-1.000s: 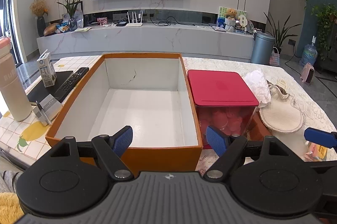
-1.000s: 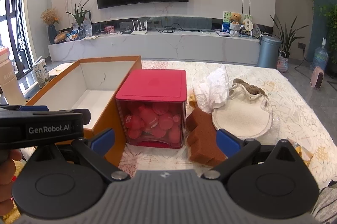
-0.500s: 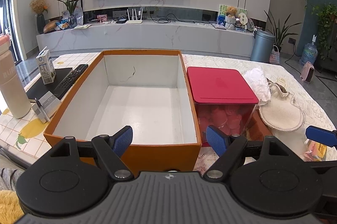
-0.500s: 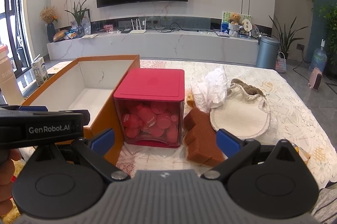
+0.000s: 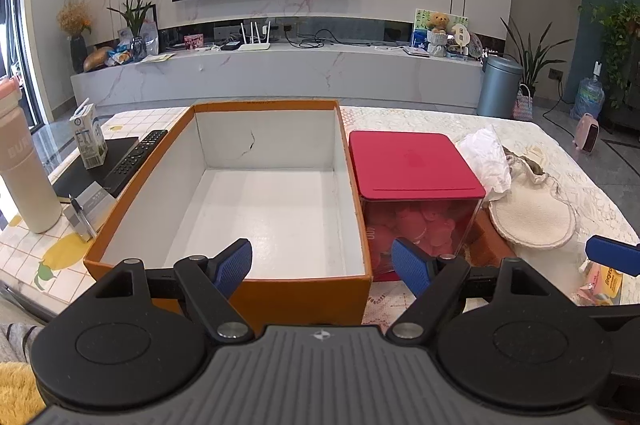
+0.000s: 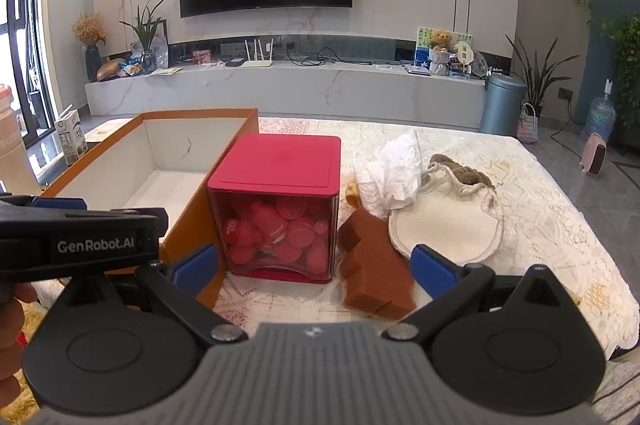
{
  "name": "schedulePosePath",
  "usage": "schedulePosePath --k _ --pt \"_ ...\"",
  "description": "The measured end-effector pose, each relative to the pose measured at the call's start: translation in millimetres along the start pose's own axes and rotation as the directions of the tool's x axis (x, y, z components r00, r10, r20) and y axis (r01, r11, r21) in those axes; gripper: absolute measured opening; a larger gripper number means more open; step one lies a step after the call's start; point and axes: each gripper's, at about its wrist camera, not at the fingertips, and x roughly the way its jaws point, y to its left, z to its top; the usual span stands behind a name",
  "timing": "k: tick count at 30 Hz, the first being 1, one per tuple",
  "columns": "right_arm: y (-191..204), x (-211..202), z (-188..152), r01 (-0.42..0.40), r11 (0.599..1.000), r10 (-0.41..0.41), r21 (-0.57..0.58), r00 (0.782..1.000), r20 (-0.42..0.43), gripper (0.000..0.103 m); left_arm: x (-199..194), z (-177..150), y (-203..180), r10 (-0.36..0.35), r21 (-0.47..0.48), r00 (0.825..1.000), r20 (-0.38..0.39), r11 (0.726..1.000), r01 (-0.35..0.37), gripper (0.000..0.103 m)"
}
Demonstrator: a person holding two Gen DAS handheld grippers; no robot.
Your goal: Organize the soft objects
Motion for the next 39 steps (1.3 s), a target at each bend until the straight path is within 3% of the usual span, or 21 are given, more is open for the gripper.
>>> schedulePosePath --k 12,17,21,25,27,29,31,33,35,37,38,39 --pt "-28 -17 11 -0.003 0.999 0.002 0.041 1.0 0.026 0.1 -13 19 -28 -0.026 0.061 0.999 0.047 0.998 0.023 0.093" --pt "-73 -39 23 0.088 0.996 -0.089 0.022 0.995 0.042 0.1 -11 32 -52 -0.076 0.143 0.996 0.036 0.987 0.07 0.094" --pt "-129 -44 30 0.155 0.988 -0.154 -0.023 0.988 0.015 0.1 2 31 -79 -0.144 0.249 0.989 -0.012 0.958 0.143 0.094" --pt "-177 -21 33 0.083 0.99 -0.098 -0.113 0.987 -0.129 0.1 25 28 -104 -0.225 0.301 0.963 -0.145 0.918 0.26 0.094" --pt "-202 2 31 0.073 0.996 -0.084 -0.054 0.964 -0.251 0.1 39 24 -117 -0.246 0.295 0.947 -0.206 0.907 0.3 0.094" --pt "-227 28 25 0.069 0.994 -0.035 0.081 0.933 -0.358 0.1 53 19 -130 -0.244 0.277 0.934 -0.26 0.908 0.315 0.094" --pt "-249 52 13 0.032 0.971 0.069 0.236 0.912 -0.405 0.1 66 14 -142 -0.227 0.263 0.927 -0.3 0.914 0.309 0.094" --pt "-263 75 -1 0.052 0.935 0.124 0.351 0.879 -0.461 0.1 77 10 -156 -0.215 0.273 0.923 -0.32 0.912 0.307 0.094" --pt "-268 96 -12 0.08 0.923 0.143 0.377 0.837 -0.528 0.1 92 5 -168 -0.176 0.312 0.926 -0.334 0.906 0.285 0.094" --pt "-266 111 -20 0.161 0.919 0.092 0.361 0.801 -0.592 0.098 103 0 -175 -0.132 0.339 0.936 -0.327 0.908 0.247 0.093" --pt "-268 116 -22 0.179 0.91 0.093 0.374 0.791 -0.605 0.094 108 -3 -177 -0.118 0.352 0.939 -0.324 0.906 0.235 0.093" --pt "-270 118 -22 0.181 0.905 0.097 0.386 0.795 -0.599 0.094 113 -5 -179 -0.108 0.365 0.94 -0.325 0.902 0.23 0.093"
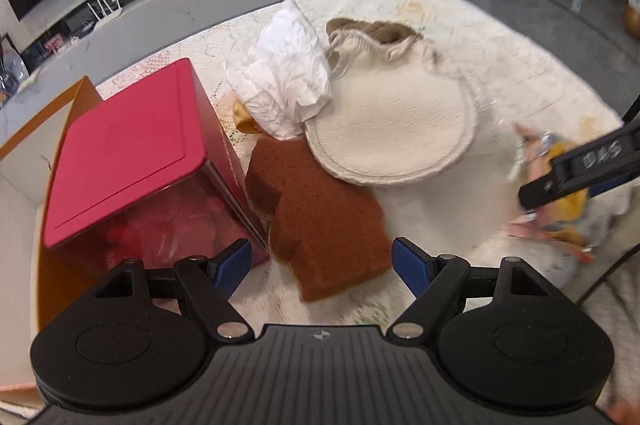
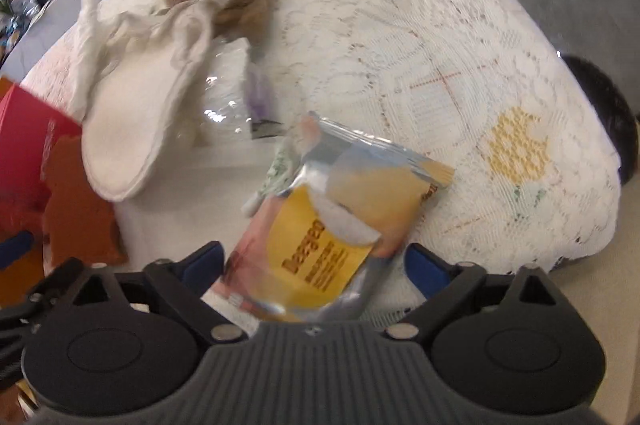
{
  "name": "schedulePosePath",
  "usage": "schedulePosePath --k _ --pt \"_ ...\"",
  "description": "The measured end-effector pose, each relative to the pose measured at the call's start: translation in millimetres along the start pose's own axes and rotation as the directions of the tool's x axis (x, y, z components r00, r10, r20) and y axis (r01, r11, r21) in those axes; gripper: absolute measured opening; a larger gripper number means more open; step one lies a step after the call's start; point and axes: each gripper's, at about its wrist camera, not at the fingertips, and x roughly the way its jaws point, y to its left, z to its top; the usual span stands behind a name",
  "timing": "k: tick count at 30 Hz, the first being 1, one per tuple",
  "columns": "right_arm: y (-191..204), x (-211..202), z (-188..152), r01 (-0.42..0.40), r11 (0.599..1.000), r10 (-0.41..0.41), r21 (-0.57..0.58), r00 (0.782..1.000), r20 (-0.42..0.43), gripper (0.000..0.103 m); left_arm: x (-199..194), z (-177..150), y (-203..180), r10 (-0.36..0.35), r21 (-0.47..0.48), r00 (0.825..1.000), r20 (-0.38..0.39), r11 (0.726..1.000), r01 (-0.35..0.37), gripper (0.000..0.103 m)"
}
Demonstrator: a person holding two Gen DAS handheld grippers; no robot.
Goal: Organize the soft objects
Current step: 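Grasp the brown bear sponge with the left tool while the right tool grasps the Deeyeo packet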
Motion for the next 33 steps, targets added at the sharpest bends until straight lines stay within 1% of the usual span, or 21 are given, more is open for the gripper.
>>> schedulePosePath --k 2,3,4,5,6,9,11,12,13,14,15,19,22,24,26,30,33 --pt "-1 4 1 0.011 1.0 -0.011 0.014 1.0 0.008 0.094 9 1 0 0.025 0.016 1.0 -0.012 1.0 -0.025 0.093" --pt "0 5 1 0.013 1.0 -0.013 0.007 1.0 0.009 0.095 14 2 1 0.017 0.011 1.0 -0.024 1.0 -0.017 0.093" --pt "3 6 0 0.019 1.0 -0.019 -0.012 1.0 0.015 0.093 17 3 2 0.0 -0.003 1.0 -0.031 1.0 0.0 0.094" --pt "7 5 -2 0.032 0.999 -0.031 -0.037 0.999 0.024 0.088 18 4 4 -0.016 -0.015 0.999 -0.029 1.0 0.016 0.094" --pt "10 5 -4 0.046 0.997 -0.045 -0.067 0.999 0.027 0.086 20 6 4 -0.021 -0.017 0.999 -0.03 1.0 0.02 0.094" --pt "22 7 -8 0.07 0.988 -0.067 -0.14 0.997 0.027 0.084 33 11 -1 -0.002 -0.016 0.998 -0.063 1.0 0.001 0.094" --pt "24 9 -8 0.082 0.985 -0.078 -0.153 0.996 0.029 0.084 42 12 -4 0.011 -0.03 0.996 -0.093 0.999 -0.014 0.094" --pt "24 10 -8 0.082 0.985 -0.078 -0.154 0.996 0.03 0.084 45 11 -5 0.016 -0.033 0.995 -0.095 0.999 -0.02 0.094" --pt "24 9 -8 0.08 0.985 -0.076 -0.151 0.997 0.032 0.084 45 9 -6 0.02 -0.033 0.996 -0.088 0.999 -0.023 0.092" --pt "23 8 -9 0.077 0.986 -0.072 -0.148 0.997 0.034 0.084 43 7 -6 0.019 -0.032 0.997 -0.075 0.999 -0.021 0.084" --pt "22 8 -9 0.072 0.987 -0.067 -0.144 0.997 0.036 0.084 40 5 -4 0.02 -0.036 0.998 -0.061 0.999 -0.022 0.082" --pt "18 7 -9 0.05 0.991 -0.045 -0.124 0.998 0.042 0.083 29 2 2 -0.003 -0.014 1.0 -0.025 1.0 0.003 0.081" --pt "14 4 -9 0.009 0.993 -0.004 -0.114 0.999 0.044 0.081 10 3 5 -0.011 0.012 1.0 0.023 1.0 0.011 0.081" --pt "9 1 -10 -0.041 0.995 0.045 -0.091 0.998 0.043 0.075 -2 6 10 -0.03 0.025 0.998 0.052 0.999 0.028 0.081" --pt "3 -2 -10 -0.089 0.994 0.092 -0.06 0.995 0.041 0.071 -13 8 16 -0.056 0.03 0.996 0.071 0.998 0.054 0.081" --pt "-7 -10 -14 -0.193 0.981 0.193 -0.003 0.98 0.053 0.068 -32 10 28 -0.103 0.03 0.989 0.105 0.994 0.101 0.081" --pt "-11 -19 -20 -0.229 0.973 0.227 0.013 0.971 0.076 0.068 -43 10 30 -0.116 0.06 0.982 0.147 0.992 0.108 0.081"
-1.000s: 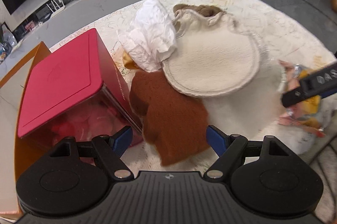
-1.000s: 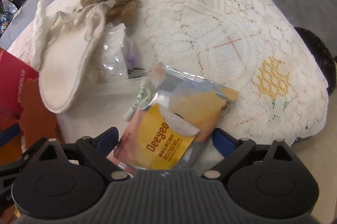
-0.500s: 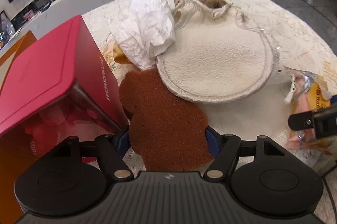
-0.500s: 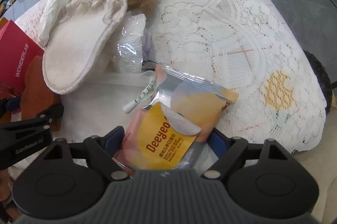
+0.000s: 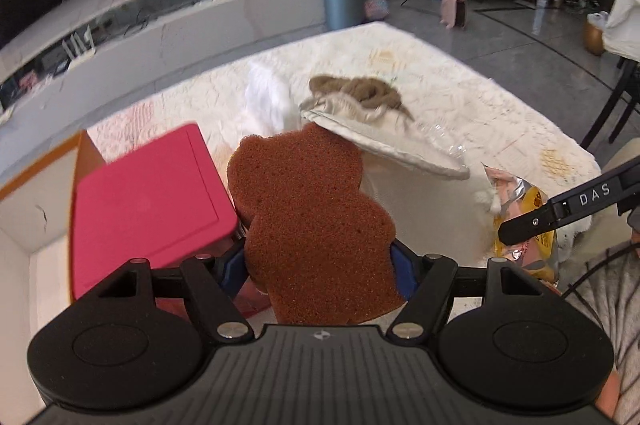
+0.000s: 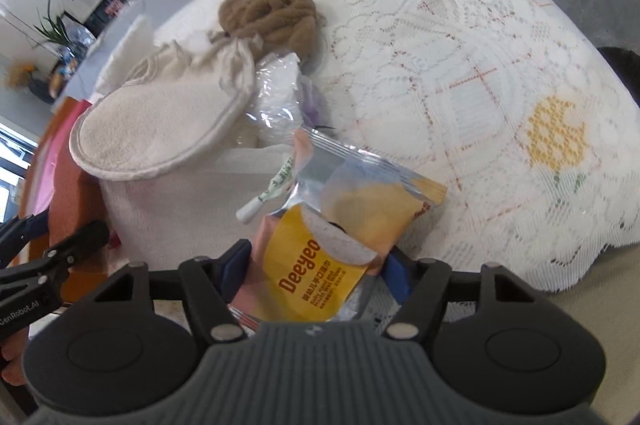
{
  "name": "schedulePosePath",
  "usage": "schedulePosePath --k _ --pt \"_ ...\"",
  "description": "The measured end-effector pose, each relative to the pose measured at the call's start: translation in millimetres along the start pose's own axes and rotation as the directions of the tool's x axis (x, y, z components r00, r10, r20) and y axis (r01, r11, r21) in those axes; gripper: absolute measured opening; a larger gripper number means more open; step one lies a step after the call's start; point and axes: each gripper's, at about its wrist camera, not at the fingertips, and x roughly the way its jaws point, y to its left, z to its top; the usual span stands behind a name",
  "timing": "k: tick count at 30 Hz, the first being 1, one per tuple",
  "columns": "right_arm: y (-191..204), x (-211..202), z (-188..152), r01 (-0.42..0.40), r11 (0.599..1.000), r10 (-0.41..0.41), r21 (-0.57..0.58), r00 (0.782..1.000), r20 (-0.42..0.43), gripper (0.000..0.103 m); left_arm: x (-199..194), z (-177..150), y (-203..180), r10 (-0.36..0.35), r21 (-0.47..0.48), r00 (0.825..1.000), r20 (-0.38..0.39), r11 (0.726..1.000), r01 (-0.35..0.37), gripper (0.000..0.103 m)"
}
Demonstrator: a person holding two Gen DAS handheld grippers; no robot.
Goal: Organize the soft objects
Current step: 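Grasp the brown bear sponge with the left tool while the right tool grasps the Deeyeo packet, then carry the bear sponge with the left tool while the right tool carries the packet over the box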
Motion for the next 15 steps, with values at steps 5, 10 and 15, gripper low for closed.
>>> schedulePosePath --k 5,10,15 --pt "-3 -14 -7 -0.041 0.999 0.041 0.012 0.999 0.036 0.067 -14 1 -1 -0.038 -0.012 0.997 0.069 0.999 0.039 0.081" --pt "5 -31 -14 -0.052 0.996 0.057 -0.069 0.995 0.077 0.066 -42 1 14 -0.065 -0.053 0.983 0.174 0.996 0.075 0.081" --pt "7 -43 -13 -0.09 0.993 0.098 -0.082 0.99 0.098 0.064 -51 5 34 -0.06 -0.108 0.976 0.208 0.991 0.084 0.081"
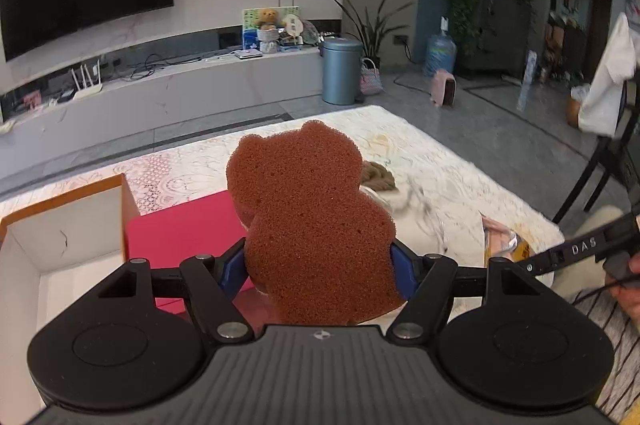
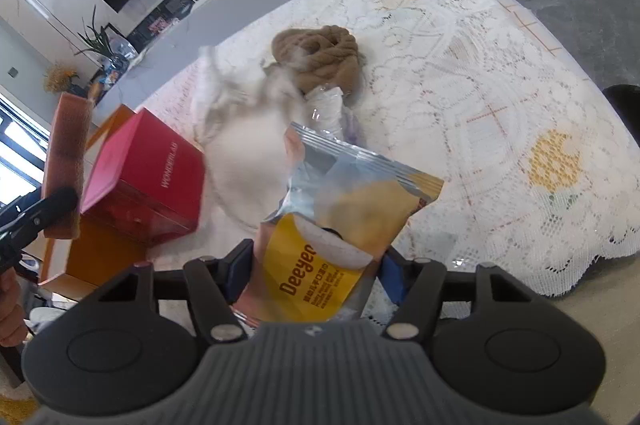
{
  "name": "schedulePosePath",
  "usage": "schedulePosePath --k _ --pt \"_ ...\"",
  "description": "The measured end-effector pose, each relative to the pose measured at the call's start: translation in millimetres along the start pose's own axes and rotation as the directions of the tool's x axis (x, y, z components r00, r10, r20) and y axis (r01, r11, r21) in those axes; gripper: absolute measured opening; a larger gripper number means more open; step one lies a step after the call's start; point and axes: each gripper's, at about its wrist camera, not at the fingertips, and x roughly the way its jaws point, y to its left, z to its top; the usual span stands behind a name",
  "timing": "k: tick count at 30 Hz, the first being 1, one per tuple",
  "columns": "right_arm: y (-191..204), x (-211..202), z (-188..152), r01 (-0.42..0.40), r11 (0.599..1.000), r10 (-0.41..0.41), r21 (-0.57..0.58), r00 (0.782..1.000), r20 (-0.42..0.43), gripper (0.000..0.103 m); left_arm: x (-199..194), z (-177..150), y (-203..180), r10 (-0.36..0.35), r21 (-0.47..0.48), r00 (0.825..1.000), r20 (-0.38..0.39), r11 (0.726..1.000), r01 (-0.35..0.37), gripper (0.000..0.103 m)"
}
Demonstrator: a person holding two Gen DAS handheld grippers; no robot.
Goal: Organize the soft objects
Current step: 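Carry the bear sponge with the left tool while the right tool carries the packet over the box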
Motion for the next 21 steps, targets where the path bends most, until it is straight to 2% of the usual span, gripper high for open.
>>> schedulePosePath --k 3,6,11,13,18,21 --pt "1 -3 1 -0.009 1.0 0.009 0.009 1.0 0.005 0.064 -1 3 12 -0.019 -0.061 1.0 -0.005 0.998 0.018 0.081" --pt "3 -7 1 -0.027 0.999 0.027 0.017 1.0 0.013 0.064 -5 4 21 -0.009 -0.083 1.0 0.006 0.997 0.01 0.081" --pt "12 -17 6 -0.151 0.988 0.15 0.043 0.988 0.039 0.064 -7 8 35 0.055 -0.12 0.998 -0.015 0.991 -0.057 0.081" --pt "24 -22 9 -0.177 0.984 0.175 0.026 0.983 0.052 0.064 -12 7 44 0.084 -0.155 0.996 -0.004 0.984 -0.084 0.081" --pt "59 -32 23 -0.26 0.966 0.259 0.005 0.963 0.069 0.064 -30 8 73 0.108 -0.255 0.994 0.032 0.962 -0.096 0.081" --pt "90 -37 30 -0.297 0.955 0.298 -0.031 0.951 0.08 0.063 -44 7 94 0.15 -0.322 0.987 0.06 0.939 -0.123 0.081"
